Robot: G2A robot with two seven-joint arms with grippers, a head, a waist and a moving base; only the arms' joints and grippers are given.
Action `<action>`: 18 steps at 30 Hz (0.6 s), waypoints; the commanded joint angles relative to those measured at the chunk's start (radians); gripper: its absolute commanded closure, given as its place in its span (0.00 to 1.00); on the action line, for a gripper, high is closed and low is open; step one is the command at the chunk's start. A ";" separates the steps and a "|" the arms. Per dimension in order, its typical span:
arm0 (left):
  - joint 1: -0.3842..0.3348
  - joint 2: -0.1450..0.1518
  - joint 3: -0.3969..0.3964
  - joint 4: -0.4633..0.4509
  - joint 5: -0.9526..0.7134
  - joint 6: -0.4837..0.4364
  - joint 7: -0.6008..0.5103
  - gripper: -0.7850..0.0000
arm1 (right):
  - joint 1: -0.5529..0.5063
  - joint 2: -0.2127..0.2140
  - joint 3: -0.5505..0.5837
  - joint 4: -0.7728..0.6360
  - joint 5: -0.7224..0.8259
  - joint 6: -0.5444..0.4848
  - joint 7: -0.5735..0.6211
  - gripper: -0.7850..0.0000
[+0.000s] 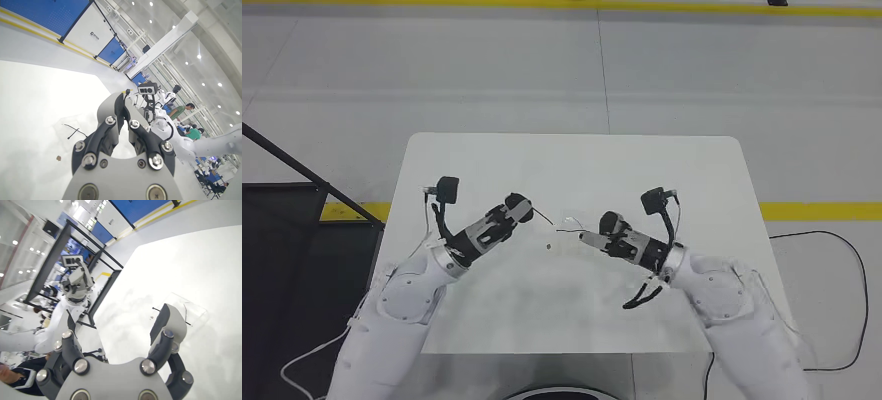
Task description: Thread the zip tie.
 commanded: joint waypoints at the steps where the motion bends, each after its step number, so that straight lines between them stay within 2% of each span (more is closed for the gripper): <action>1: 0.010 0.004 -0.015 -0.008 -0.014 0.007 -0.014 1.00 | 0.019 -0.004 -0.039 -0.034 -0.115 0.108 0.010 0.00; 6: 0.029 0.013 -0.062 -0.019 -0.055 0.014 -0.036 1.00 | 0.069 -0.021 -0.142 -0.078 -0.289 0.288 0.042 0.00; 8: 0.036 0.015 -0.072 -0.017 -0.070 0.005 -0.040 1.00 | 0.085 -0.025 -0.162 -0.079 -0.277 0.289 0.079 0.00; 18: 0.040 0.016 -0.072 -0.015 -0.073 0.000 -0.041 1.00 | 0.081 -0.025 -0.163 -0.080 -0.286 0.290 0.072 0.00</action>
